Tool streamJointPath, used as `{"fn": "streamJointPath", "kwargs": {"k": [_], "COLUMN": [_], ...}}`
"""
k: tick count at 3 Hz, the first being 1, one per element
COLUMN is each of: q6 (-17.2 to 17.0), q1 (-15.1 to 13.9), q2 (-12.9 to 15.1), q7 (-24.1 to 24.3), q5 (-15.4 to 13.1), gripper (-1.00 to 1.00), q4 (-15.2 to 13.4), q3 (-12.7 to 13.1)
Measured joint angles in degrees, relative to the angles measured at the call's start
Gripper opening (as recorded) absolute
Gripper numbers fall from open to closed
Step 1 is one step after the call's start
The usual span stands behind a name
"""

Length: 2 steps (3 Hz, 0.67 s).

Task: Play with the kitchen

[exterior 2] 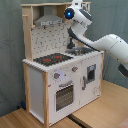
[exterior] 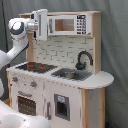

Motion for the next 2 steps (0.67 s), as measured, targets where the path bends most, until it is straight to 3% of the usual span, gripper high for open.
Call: {"fn": "streamJointPath", "kwargs": {"k": [2], "q6": [0.1], "q1": [7.1], "q2": [-0.1], "q7": [-0.1], "q5": [-4.7], "gripper": [-1.00], "q4": [-8.9], "q3": [-0.9]}}
